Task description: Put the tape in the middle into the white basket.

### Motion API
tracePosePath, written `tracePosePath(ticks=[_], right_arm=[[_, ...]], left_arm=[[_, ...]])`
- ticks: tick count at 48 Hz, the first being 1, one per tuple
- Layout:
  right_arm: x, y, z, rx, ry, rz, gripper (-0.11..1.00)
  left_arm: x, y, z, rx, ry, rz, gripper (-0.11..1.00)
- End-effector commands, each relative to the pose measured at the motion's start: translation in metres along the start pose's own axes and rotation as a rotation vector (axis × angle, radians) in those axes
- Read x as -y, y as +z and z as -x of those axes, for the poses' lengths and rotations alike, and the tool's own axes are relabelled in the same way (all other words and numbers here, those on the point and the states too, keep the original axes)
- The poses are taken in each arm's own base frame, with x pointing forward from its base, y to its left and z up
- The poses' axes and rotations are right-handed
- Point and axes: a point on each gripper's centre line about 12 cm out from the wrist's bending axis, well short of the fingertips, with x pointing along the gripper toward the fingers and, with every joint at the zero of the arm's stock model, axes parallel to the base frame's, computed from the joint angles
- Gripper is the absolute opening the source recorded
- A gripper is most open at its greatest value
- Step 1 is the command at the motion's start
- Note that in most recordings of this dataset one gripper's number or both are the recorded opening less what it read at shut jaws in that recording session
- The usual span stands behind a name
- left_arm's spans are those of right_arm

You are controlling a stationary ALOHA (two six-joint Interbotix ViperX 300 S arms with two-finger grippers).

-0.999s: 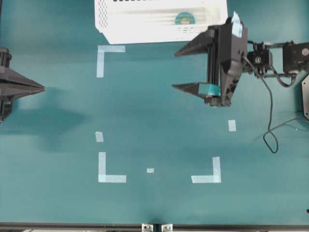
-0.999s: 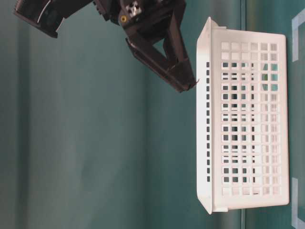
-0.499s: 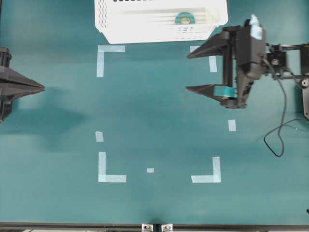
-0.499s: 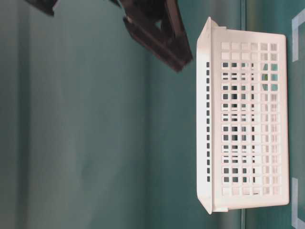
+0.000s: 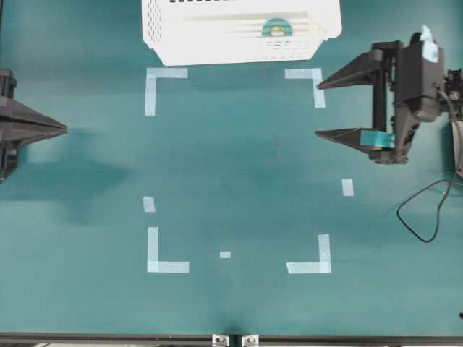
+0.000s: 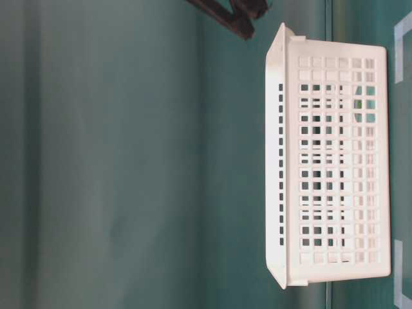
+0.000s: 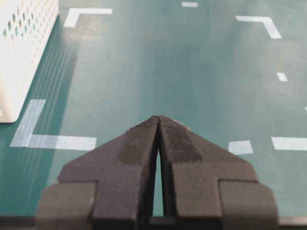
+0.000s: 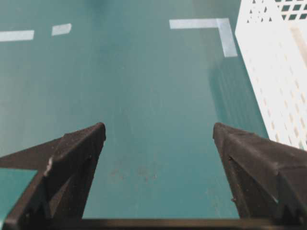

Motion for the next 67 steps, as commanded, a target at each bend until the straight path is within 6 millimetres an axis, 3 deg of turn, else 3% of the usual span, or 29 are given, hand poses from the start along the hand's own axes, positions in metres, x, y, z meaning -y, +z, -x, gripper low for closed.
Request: tracePosePath(ticks=[1, 16, 36, 67], right_arm=[[-0.001, 0.004, 0.010, 0.039, 0.008, 0.004, 0.97], [0.001, -0.011, 0.053, 0.121, 0.019, 0.008, 0.96], [0.008, -0.042, 0.091, 0.149, 0.008, 0.011, 0.96], [0.014, -0.074, 0.093, 0.092, -0.006, 0.011, 0.96]], left_arm=[[0.000, 0.005, -0.001, 0.012, 0.003, -0.001, -0.11], [0.000, 0.005, -0.001, 0.012, 0.003, -0.003, -0.11], [0.000, 0.005, -0.001, 0.012, 0.004, -0.001, -0.11], [0.000, 0.005, -0.001, 0.012, 0.003, -0.001, -0.11]])
